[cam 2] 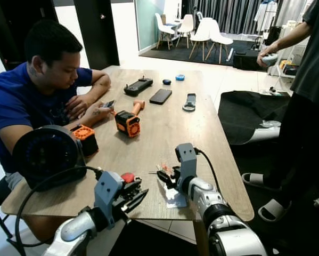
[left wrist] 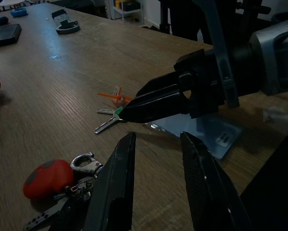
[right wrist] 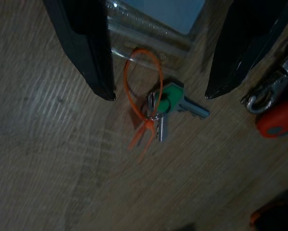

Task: Hang keys on a hook

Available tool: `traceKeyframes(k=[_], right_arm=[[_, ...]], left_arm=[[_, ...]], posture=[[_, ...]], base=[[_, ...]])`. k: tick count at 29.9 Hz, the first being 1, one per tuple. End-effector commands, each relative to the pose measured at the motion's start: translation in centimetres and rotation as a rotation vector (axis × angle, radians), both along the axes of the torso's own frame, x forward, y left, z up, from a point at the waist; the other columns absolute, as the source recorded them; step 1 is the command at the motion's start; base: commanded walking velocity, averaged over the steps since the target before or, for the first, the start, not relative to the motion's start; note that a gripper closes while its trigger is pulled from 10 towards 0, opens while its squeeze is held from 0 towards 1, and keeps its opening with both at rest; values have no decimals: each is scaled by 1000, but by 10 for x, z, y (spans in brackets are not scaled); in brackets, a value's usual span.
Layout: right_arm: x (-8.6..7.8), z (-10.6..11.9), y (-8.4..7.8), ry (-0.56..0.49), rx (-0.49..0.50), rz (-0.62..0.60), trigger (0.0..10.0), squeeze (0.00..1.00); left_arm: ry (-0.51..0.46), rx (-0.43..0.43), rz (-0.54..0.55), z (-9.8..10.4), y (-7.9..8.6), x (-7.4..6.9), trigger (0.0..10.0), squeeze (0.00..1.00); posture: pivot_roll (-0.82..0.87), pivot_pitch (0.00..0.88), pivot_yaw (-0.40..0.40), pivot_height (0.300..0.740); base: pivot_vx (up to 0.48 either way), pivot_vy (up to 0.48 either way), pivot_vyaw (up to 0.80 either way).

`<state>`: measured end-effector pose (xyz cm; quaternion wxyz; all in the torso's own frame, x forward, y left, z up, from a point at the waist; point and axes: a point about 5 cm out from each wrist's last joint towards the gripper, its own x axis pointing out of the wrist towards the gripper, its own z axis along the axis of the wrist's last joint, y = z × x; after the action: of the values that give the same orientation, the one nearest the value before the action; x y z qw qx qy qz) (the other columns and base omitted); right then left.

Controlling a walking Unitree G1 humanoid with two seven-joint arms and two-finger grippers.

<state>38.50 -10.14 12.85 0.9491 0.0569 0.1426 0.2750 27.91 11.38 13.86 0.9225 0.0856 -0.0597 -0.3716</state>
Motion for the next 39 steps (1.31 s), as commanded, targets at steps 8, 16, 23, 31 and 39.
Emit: traceKeyframes(k=[8, 16, 23, 31, 39], right_arm=[[-4, -11, 0, 93, 9, 1, 10000, 0], [0, -5, -11, 111, 119, -102, 10000, 0], [2, 1, -14, 110, 151, -122, 10000, 0], [-2, -10, -23, 41, -199, -123, 10000, 0], [-2, -11, -28, -4, -367, -111, 10000, 0]], left_arm=[[11, -6, -26, 0, -5, -3, 10000, 0], [9, -9, -32, 2, -6, -2, 10000, 0], [14, -15, -37, 2, -5, -1, 10000, 0], [17, -10, -38, 1, -6, 0, 10000, 0], [17, 4, -31, 1, -5, 1, 10000, 0]], posture=[[61, 121, -6, 740], [61, 118, -4, 740], [57, 115, 0, 740], [54, 116, 9, 740], [54, 116, 9, 740]], base=[[0, 0, 0], [0, 0, 0], [0, 0, 0], [0, 0, 0], [0, 0, 0]])
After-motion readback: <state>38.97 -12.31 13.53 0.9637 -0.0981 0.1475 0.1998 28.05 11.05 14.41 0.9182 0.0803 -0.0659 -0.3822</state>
